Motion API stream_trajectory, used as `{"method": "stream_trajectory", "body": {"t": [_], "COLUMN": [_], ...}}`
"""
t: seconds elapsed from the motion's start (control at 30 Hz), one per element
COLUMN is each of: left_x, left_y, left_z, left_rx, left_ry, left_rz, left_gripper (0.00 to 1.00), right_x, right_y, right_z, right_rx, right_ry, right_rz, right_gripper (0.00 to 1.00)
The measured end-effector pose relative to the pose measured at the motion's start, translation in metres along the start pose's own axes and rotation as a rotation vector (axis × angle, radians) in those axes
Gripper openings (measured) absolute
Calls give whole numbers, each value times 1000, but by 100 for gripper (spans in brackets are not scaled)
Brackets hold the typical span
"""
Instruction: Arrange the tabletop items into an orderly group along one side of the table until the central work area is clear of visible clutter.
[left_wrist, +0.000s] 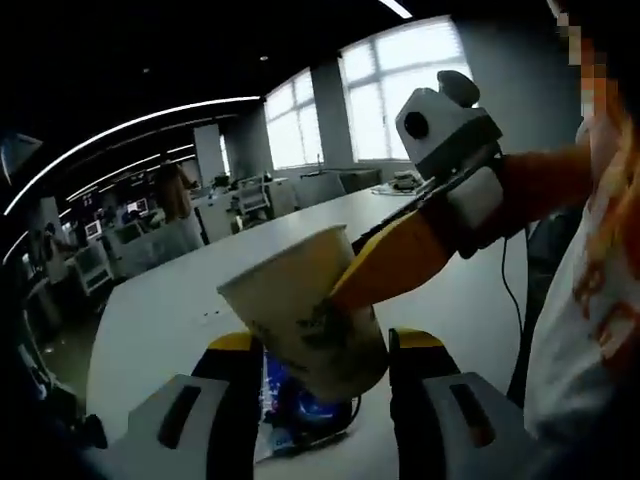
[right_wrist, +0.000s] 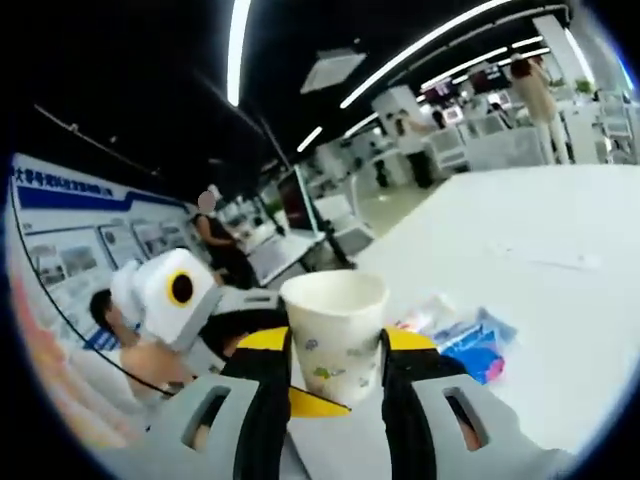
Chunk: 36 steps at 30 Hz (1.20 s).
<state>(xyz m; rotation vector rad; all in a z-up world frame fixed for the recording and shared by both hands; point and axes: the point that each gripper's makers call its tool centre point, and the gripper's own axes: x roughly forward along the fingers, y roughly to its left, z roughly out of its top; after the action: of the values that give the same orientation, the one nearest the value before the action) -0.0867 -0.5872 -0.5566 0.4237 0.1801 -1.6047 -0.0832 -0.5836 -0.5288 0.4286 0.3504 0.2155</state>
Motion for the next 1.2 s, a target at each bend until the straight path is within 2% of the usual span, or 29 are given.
{"method": "stream_trajectory", "body": {"t": [0.23,0.4,0.53,0.63,0.67,0.73,0.8,0.87,0.9,0.93,1.0,1.03,1.1,1.2], "left_x": [-16,-26,-40,-60,-65,-71,-73,-72,-71,-70,-66,-65,-60,-58], "left_y": [-3,-8,0,18,21,26,22,14,11,5,-1,-4,-8,-17], "left_z": [-8,-3,-7,1,2,3,12,27,31,33,36,39,44,41], "left_rx": [-3,-54,-78,-162,-158,-94,-63,-25,-2,46,121,131,108,136], "left_ry": [22,-15,-7,-73,-69,-38,-50,-76,-75,-49,-22,-20,-22,17], "left_rz": [-13,-46,-27,17,22,31,-9,-78,-105,-157,-222,-244,-286,-360], "left_gripper": [50,50,51,51,51,51,50,48,45,39,25,22,22,21], "right_x": [-1,-7,-11,-13,-14,-14,-14,-14,-15,-15,-16,-16,-17,-17], "right_y": [6,11,10,8,8,7,7,9,10,11,13,14,17,19], "right_z": [-2,1,3,0,-2,-7,-12,-15,-16,-17,-17,-17,-16,-16], "right_rx": [-66,-118,-142,-196,-203,-241,-279,-287,-287,-291,-310,-320,-346,-360], "right_ry": [-44,-86,-122,-116,-113,-99,-84,-78,-75,-75,-73,-71,-70,-71], "right_rz": [19,40,32,15,13,4,-5,-5,-6,-5,-4,-4,-3,1], "right_gripper": [30,29,29,29,29,29,29,29,29,29,29,30,30,30]}}
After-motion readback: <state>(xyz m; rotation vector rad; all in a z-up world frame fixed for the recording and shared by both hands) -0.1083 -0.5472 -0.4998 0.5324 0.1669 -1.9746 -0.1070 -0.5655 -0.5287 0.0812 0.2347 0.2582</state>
